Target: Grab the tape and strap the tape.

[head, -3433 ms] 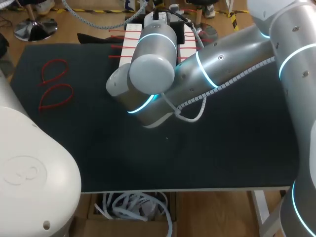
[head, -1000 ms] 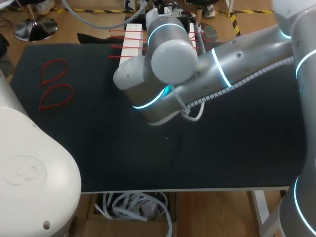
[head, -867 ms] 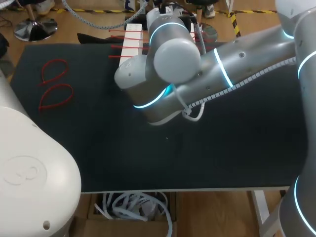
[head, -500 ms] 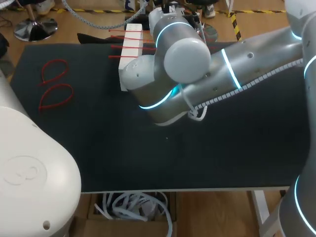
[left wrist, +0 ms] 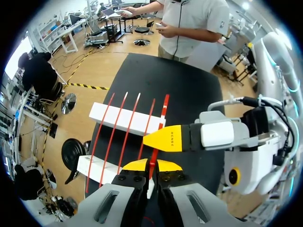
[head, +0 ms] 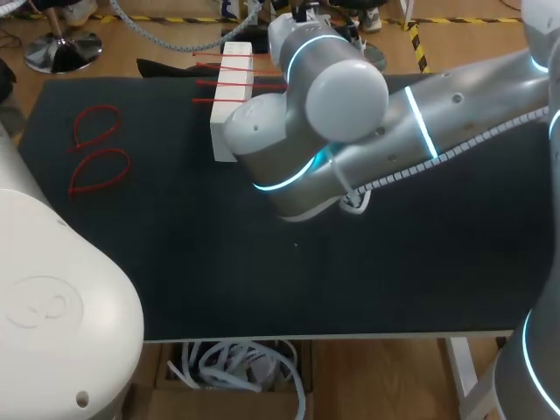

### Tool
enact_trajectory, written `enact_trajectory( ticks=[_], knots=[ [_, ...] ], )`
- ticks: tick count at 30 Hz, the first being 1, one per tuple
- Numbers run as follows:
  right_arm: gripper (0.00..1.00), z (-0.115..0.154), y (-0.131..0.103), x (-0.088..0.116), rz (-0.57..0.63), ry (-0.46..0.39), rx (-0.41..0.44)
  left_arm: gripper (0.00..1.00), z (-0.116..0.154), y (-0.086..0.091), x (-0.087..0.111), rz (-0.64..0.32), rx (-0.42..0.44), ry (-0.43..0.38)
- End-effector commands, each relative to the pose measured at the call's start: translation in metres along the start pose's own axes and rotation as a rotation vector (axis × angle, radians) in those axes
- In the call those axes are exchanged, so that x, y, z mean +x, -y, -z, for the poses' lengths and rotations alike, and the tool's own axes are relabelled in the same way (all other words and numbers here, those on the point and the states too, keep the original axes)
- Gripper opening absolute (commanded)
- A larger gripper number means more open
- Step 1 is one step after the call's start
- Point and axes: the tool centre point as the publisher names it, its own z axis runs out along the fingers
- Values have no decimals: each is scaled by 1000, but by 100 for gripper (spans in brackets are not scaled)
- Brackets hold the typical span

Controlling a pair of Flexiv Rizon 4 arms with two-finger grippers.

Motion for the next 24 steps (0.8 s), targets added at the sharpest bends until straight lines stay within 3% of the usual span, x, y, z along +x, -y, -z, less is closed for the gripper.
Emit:
enact_trajectory(
  ticks=[1,24],
  knots=[
    [0,3,3,-4,12,-19,-18,0,1,0,0,1,-3,1],
    [0,3,0,-5,11,-52,-71,0,1,0,0,1,-3,1]
  ],
)
